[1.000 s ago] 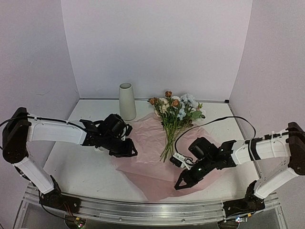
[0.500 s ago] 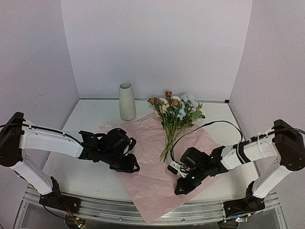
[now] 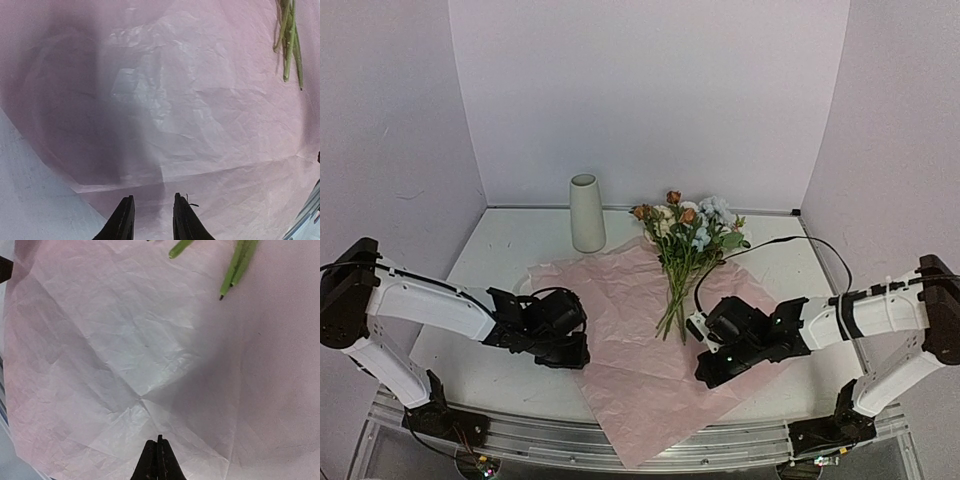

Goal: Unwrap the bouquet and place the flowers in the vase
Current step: Unfold the wrapping paper at the center of the board.

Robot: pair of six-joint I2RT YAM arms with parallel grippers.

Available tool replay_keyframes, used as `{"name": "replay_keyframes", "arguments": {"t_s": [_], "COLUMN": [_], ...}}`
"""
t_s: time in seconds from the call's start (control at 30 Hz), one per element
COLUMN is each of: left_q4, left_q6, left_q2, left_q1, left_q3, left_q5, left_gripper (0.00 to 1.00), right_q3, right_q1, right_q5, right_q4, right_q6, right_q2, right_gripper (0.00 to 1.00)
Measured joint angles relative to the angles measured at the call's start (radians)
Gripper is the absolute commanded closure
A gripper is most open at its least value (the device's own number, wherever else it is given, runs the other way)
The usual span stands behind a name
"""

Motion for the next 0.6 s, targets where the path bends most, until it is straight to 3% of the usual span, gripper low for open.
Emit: {"name": "replay_keyframes", "arguments": {"t_s": [0.2, 0.33, 0.43, 0.47, 0.57, 0.6], "left_q4": [-0.002, -0.002, 0.001, 0.002, 0.004, 0.004], "left_q6": [-0.040, -0.052, -0.053, -0.053, -0.053, -0.053], "left_q2": [-0.020, -0.130, -0.217, -0.238, -0.267, -0.270], "left_q1": [-0.013, -0.015, -0.015, -0.015, -0.015, -0.015], "left_q3": [-0.036, -0.045, -0.045, -0.045, -0.044, -0.044], "left_q5": [-0.075, -0.123, -0.160, -0.171, -0.193, -0.197], "left_gripper": [0.71, 0.70, 0.69, 0.69, 0.68, 0.68], "right_q3": [-0.024, 0.011, 0.094, 0.127, 0.213, 0.237], "right_q1": [0.000, 0.000, 0.000, 0.000, 0.000, -0.001], "right_q5": [0.077, 0.084, 0.051, 0.033, -0.028, -0.049], "right_q4": [-0.006, -0.011, -0.006, -0.002, 0.026, 0.031], "right_q6": [0.029, 0.028, 0.029, 0.033, 0.068, 0.078], "right_q2": [-0.001, -0.025, -0.065, -0.081, -0.144, -0.170], "right_gripper": [1.00, 0.98, 0.91, 0.80, 0.16, 0.05]}}
